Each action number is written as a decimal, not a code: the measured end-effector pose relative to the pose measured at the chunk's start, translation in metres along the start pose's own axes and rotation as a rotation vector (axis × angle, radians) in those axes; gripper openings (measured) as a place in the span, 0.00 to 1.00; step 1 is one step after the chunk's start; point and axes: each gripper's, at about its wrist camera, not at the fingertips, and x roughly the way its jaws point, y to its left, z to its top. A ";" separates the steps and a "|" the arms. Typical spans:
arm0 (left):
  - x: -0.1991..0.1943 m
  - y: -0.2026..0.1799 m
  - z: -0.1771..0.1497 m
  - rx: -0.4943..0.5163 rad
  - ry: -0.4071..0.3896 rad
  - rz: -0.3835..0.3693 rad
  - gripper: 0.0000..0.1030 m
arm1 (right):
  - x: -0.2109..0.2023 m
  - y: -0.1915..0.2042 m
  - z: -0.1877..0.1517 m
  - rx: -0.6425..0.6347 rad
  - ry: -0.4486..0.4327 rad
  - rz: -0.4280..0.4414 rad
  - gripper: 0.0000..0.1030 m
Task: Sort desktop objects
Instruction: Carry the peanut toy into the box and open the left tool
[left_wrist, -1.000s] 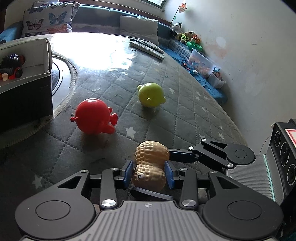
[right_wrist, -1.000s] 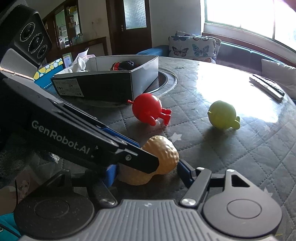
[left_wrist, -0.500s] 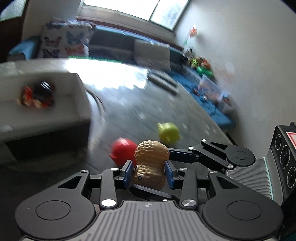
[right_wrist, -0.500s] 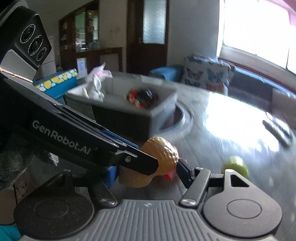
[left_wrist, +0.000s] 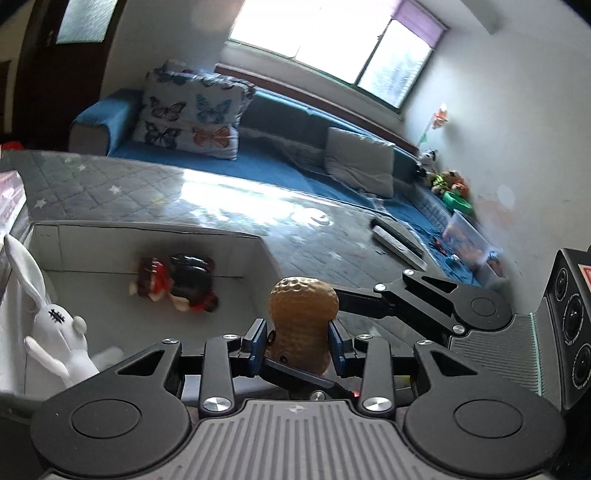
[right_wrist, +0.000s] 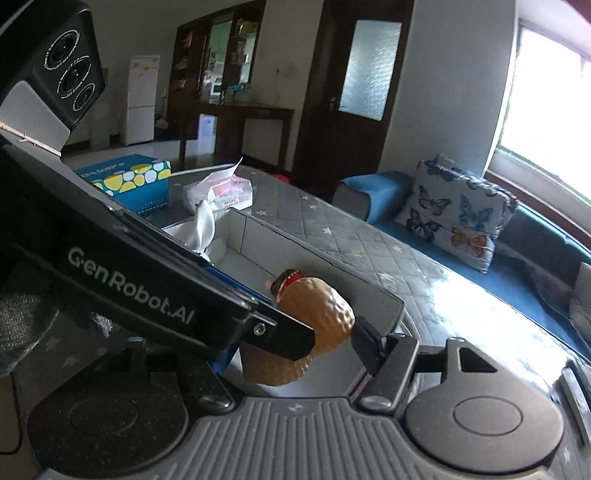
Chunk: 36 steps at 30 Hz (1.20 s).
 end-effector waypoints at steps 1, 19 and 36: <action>0.006 0.007 0.004 -0.013 0.010 0.001 0.37 | 0.008 -0.002 0.003 -0.002 0.012 0.009 0.65; 0.065 0.075 0.014 -0.218 0.183 -0.041 0.36 | 0.097 -0.012 -0.004 -0.028 0.229 0.074 0.65; 0.070 0.073 0.012 -0.229 0.185 -0.012 0.34 | 0.066 -0.024 -0.016 0.067 0.157 0.057 0.70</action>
